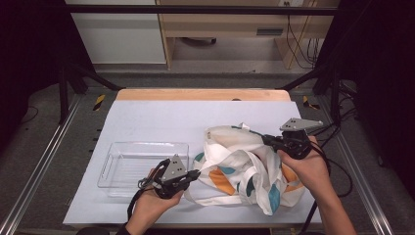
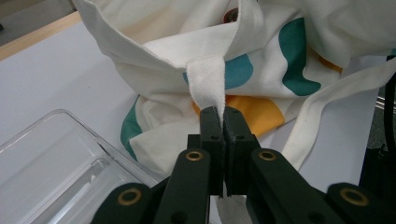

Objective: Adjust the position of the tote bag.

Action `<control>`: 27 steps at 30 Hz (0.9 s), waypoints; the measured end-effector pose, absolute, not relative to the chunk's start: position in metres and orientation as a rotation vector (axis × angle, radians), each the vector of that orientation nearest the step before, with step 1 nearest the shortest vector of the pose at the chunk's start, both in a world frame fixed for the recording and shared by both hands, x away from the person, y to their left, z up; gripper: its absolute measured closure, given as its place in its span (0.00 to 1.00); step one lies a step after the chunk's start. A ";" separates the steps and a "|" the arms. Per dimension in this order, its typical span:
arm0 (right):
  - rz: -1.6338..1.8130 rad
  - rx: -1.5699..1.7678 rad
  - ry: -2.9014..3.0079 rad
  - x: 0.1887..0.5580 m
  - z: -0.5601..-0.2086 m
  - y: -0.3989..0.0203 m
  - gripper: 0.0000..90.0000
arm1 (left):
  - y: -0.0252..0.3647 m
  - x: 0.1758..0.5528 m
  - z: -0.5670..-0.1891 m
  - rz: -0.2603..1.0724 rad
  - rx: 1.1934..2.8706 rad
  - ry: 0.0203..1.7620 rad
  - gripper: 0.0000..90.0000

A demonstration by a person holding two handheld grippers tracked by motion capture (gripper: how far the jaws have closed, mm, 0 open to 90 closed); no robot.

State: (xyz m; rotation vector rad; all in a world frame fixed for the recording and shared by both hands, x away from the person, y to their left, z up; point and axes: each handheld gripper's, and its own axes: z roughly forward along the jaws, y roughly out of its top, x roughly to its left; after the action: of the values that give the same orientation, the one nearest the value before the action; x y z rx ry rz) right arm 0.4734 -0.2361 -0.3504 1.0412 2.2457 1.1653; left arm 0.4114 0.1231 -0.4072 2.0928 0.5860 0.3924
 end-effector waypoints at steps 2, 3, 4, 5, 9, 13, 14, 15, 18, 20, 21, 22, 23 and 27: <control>1.198 1.028 2.248 0.468 -0.349 -0.233 0.97 | 0.125 0.411 -0.408 0.395 2.088 0.588 0.97; 1.214 1.026 2.247 0.465 -0.348 -0.232 0.97 | 0.126 0.411 -0.408 0.392 2.086 0.592 0.97; 1.227 1.019 2.246 0.462 -0.348 -0.230 0.97 | 0.127 0.411 -0.408 0.392 2.085 0.593 0.97; 1.233 1.015 2.246 0.459 -0.347 -0.229 0.97 | 0.128 0.411 -0.409 0.391 2.081 0.597 0.96; 1.249 0.982 2.252 0.447 -0.344 -0.222 0.97 | 0.130 0.410 -0.408 0.397 2.073 0.601 0.91; 1.253 0.947 2.259 0.439 -0.341 -0.216 0.97 | 0.130 0.409 -0.405 0.414 2.061 0.603 0.81; 1.257 0.942 2.259 0.436 -0.340 -0.214 0.97 | 0.130 0.408 -0.404 0.415 2.059 0.602 0.77; 1.259 0.940 2.261 0.435 -0.340 -0.213 0.97 | 0.129 0.408 -0.402 0.421 2.055 0.599 0.76; 1.273 0.926 2.266 0.432 -0.339 -0.210 0.97 | 0.127 0.407 -0.398 0.425 2.045 0.588 0.71; 1.276 0.917 2.269 0.430 -0.338 -0.208 0.97 | 0.125 0.407 -0.395 0.424 2.037 0.589 0.67; 1.280 0.914 2.270 0.430 -0.337 -0.207 0.97 | 0.124 0.408 -0.394 0.421 2.036 0.587 0.65; 1.282 0.914 2.271 0.429 -0.337 -0.207 0.97 | 0.123 0.408 -0.394 0.416 2.035 0.584 0.64; 1.285 0.910 2.272 0.429 -0.337 -0.206 0.97 | 0.121 0.408 -0.393 0.411 2.035 0.576 0.63; 1.299 0.906 2.277 0.427 -0.337 -0.205 0.97 | 0.110 0.409 -0.393 0.401 2.045 0.569 0.56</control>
State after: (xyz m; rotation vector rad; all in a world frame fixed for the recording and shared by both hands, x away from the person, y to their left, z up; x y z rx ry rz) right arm 0.4272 -0.2050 -0.3373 0.9059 2.2765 1.2990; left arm 0.4086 0.1102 -0.3930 2.0449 0.5693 0.4011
